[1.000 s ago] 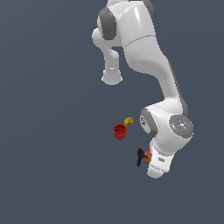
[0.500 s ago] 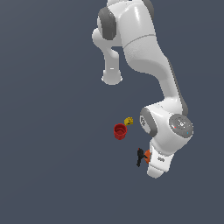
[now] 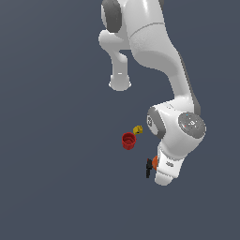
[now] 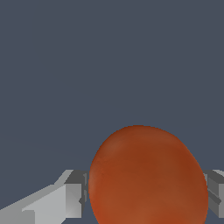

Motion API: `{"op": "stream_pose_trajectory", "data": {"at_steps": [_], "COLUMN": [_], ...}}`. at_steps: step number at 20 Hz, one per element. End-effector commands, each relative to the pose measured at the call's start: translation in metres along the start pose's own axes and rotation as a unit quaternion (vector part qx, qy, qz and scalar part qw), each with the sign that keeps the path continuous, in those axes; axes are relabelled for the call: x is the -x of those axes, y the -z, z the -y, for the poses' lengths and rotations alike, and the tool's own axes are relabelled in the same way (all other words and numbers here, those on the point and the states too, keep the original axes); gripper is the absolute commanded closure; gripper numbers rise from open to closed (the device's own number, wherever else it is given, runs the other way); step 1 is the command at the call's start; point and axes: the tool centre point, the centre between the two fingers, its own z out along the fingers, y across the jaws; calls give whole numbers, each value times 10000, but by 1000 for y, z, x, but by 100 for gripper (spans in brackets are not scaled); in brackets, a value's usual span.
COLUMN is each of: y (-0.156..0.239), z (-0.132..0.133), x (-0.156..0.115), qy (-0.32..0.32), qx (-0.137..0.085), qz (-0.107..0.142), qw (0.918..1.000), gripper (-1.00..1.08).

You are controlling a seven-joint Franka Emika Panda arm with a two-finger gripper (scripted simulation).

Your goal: Pick up a designated object from a clutter of objects.

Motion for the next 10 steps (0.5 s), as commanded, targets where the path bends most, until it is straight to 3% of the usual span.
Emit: {"op": "stream_pose_trajectory", "data": {"at_steps": [1,10], "y": [16,89], "z": [1,10], "x": [8,53], "qy": [-1,-1], "qx": [16,19], "qz": [-7,-3], "qw": [10000,10000], "gripper": [108,108]}}
